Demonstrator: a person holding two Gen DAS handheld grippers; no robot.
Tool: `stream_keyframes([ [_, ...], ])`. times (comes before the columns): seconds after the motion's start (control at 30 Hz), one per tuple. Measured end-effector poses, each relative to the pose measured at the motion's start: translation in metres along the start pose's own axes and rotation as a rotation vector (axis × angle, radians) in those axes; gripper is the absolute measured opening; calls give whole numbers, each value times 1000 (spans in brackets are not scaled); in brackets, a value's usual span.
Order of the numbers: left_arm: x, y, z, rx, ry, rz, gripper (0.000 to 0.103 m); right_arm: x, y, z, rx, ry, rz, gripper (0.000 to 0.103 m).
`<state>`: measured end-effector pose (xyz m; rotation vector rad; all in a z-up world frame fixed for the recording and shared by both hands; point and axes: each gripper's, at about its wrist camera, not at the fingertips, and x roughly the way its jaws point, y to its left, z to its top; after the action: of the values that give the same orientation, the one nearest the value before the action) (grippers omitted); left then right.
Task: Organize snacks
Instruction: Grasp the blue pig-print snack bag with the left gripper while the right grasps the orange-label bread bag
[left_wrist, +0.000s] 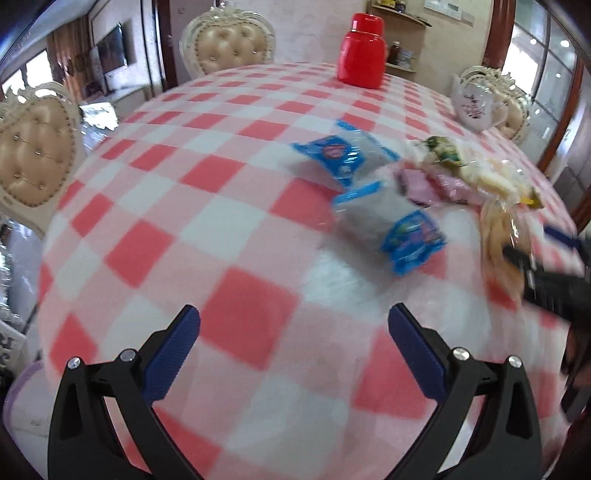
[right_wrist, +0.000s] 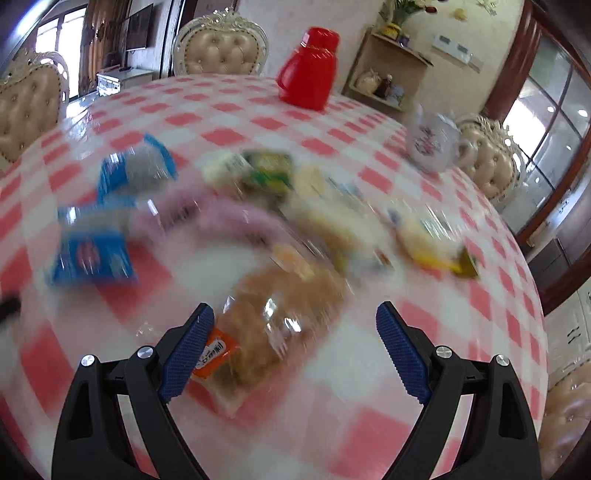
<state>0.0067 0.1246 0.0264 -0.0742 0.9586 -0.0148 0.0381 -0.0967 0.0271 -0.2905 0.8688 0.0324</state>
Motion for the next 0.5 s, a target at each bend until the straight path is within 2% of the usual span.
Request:
stream_keyframes([
  [0.1,9,-16,9,-50,7,-31,102,-17,-40,-32,51,-36,27,86],
  [0.17,17,-29,17,-87,5,-48,102,-37,-70,-52,121,-101,125,88],
  [0.2,21,-35,21,-98,3,-43,102,-44,-89,-63,189,-115,170,88],
  [0.33,42,-61,44,-67,-11,35,102,-57,-134,-91,347,-163,182,88],
  [0.4,52,-70,51,-8,-10,75,102,-53,-146,-99,396,-141,214,88],
  [0.5,58,-72,58,67,4,60,102,-38,-153,-107,419,-77,284,88],
])
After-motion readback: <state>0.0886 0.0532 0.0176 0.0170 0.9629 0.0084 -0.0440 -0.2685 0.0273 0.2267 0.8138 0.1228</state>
